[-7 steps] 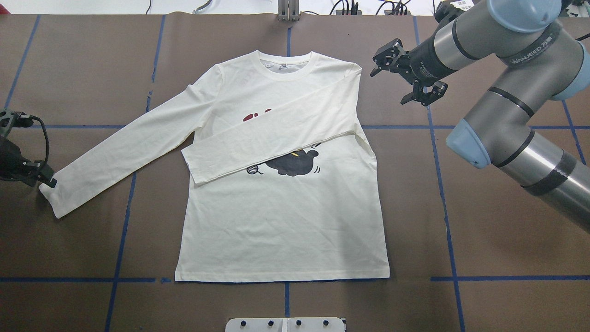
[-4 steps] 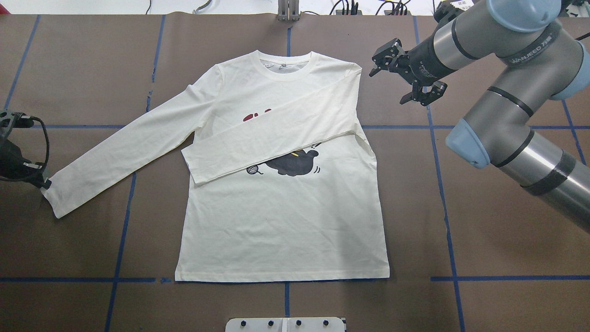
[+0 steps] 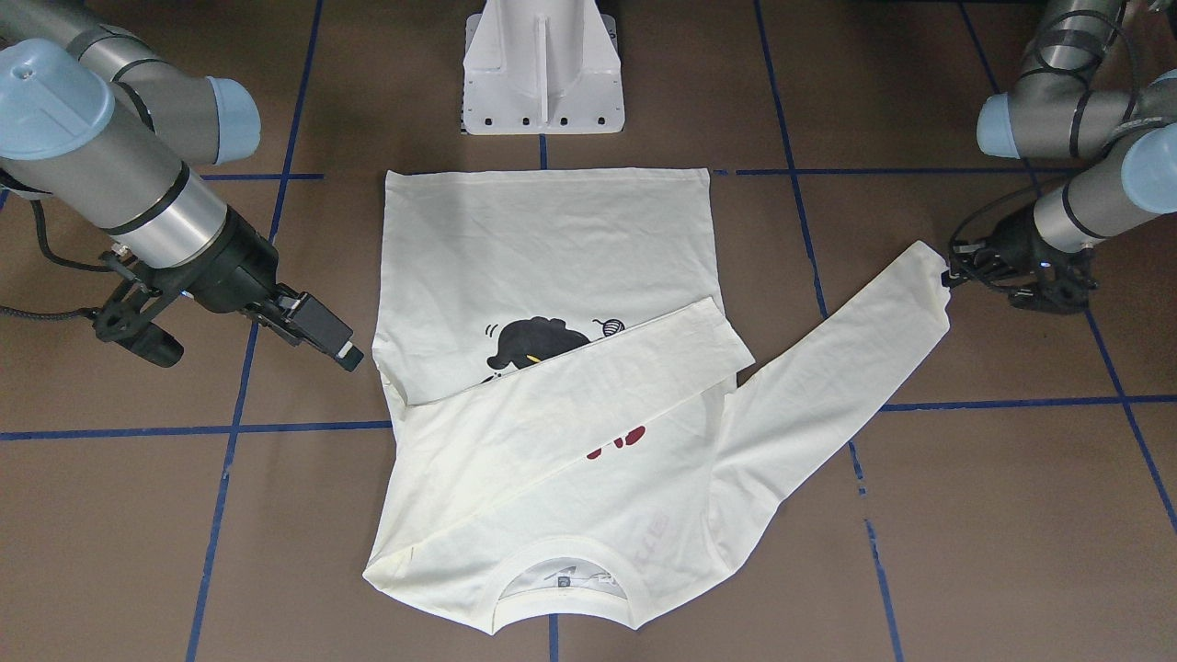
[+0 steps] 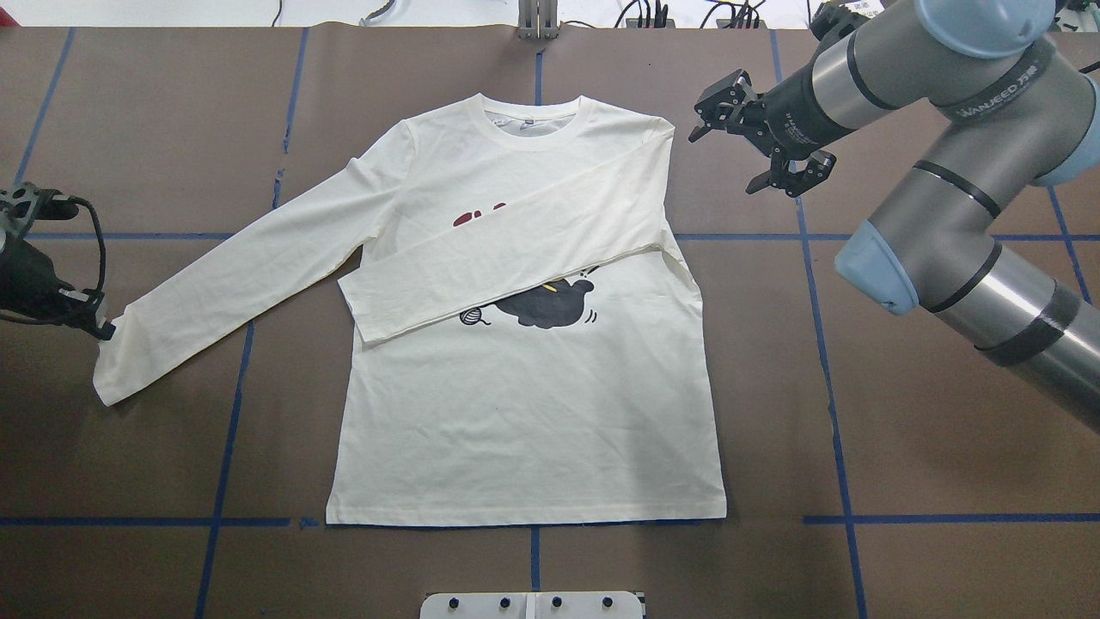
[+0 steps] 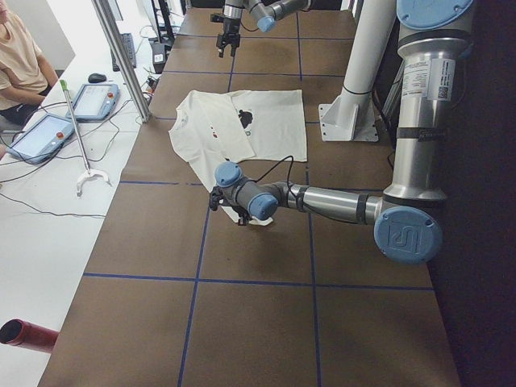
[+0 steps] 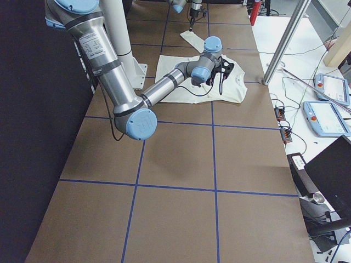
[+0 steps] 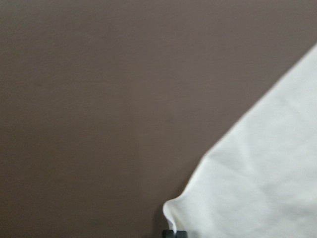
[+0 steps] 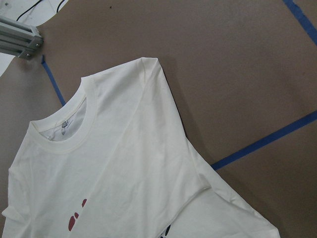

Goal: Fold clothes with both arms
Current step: 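Release the sleeve and raise the right gripper while the left gripper reaches the other cuff, then grasp the other sleeve cuff with the left gripper and fold it across the chest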

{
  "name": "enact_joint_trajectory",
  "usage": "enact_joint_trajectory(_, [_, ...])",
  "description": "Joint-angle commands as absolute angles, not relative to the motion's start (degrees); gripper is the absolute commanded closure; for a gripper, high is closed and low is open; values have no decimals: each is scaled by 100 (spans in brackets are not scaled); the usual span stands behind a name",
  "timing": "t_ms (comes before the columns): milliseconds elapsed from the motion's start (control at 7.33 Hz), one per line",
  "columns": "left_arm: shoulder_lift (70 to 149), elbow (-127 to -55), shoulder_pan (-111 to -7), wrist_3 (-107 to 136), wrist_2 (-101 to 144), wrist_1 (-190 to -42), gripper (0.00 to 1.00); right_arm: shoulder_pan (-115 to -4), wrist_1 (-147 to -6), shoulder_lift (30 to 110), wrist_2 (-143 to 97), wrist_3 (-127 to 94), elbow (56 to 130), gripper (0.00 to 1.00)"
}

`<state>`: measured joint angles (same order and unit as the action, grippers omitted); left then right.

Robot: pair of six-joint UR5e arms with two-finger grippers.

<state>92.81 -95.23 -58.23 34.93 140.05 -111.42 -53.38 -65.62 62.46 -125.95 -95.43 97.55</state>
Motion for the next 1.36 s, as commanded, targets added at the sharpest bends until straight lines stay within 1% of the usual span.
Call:
enact_joint_trajectory(0, [10564,-9923,-5862,4430,14194,-10357,100,-5719,-6548,6572,-12943,-9353,9992,0])
enact_joint_trajectory(136, [11548,-9810,-5819,5483,14177,-10040,100,-6157,-6548,6835,-13503,-8986,10080,0])
enact_joint_trajectory(273, [12245,-9591,-5688,6198,14159,-10002,100,-6587,-6539,7247,-13979,-8321,10142,0])
enact_joint_trajectory(409, [13183,-9093,-5408,6962,13907,-10019,100,-6870,-6530,7590,-14166,-7636,10151,0])
enact_joint_trajectory(545, [14158,-8418,-4935,7744,13252,-10107,100,-7038,-6530,7689,-14211,-7420,10177,0])
enact_joint_trajectory(682, [15047,-7428,-4235,8257,12523,-10673,100,-7110,-6530,7734,-14212,-7409,10247,0])
enact_joint_trajectory(955, [15931,-5241,-2976,9007,10347,-13241,100,-7154,-6530,7892,-14212,-7409,10397,0])
enact_joint_trajectory(1227, [16013,-4557,-2857,9000,9835,-14119,100,-7154,-6522,7980,-14203,-7409,10459,0])
